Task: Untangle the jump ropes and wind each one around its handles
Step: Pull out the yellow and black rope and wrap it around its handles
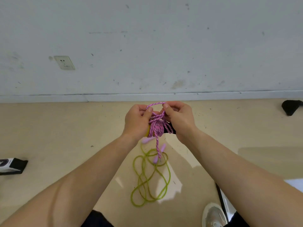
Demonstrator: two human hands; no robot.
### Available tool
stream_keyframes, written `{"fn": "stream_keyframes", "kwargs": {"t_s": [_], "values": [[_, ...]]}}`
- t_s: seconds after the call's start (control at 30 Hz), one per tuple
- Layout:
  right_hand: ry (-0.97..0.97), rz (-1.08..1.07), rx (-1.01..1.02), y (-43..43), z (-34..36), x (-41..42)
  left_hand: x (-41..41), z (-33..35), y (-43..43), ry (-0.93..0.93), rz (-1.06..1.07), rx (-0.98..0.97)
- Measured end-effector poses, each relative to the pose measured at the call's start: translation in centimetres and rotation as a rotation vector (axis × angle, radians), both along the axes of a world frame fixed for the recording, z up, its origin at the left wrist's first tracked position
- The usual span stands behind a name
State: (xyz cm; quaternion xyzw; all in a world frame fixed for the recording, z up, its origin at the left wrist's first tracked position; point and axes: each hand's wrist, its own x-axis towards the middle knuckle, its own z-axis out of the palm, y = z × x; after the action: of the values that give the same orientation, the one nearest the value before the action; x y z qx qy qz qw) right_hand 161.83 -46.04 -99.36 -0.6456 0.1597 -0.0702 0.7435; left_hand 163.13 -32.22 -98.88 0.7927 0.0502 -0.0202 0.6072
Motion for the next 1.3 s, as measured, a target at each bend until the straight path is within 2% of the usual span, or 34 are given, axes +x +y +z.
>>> {"fn": "stream_keyframes", "kwargs": {"t_s": [0.13, 0.23, 0.37, 0.5, 0.9, 1.13, 1.3], "values": [[0.004, 0.058, -0.025, 0.4, 0.2, 6.6, 7.0, 0.9, 0.6, -0.023, -0.05, 0.087], [0.045, 0.077, 0.029, 0.2, 0.8, 11.2, 12.4, 2.1, 1.0, 0.013, -0.14, 0.112], [0.082, 0.128, 0.009, 0.2, 5.0, 14.9, 15.9, 6.7, 1.5, 0.03, -0.179, 0.114], [0.134, 0.169, -0.012, 0.1, 13.7, 15.8, 16.1, 15.2, 2.0, 0.083, -0.176, 0.085], [0.159, 0.241, 0.07, -1.6, 47.5, 14.6, 14.7, 48.6, 1.7, 0.115, -0.203, 0.068], [0.074, 0.236, 0.046, -2.6, 61.3, 14.6, 15.3, 62.7, 1.2, 0.01, -0.287, 0.095], [-0.002, 0.219, 0.023, -2.4, 68.7, 14.8, 15.8, 70.0, 1.3, -0.086, -0.313, 0.101]]}}
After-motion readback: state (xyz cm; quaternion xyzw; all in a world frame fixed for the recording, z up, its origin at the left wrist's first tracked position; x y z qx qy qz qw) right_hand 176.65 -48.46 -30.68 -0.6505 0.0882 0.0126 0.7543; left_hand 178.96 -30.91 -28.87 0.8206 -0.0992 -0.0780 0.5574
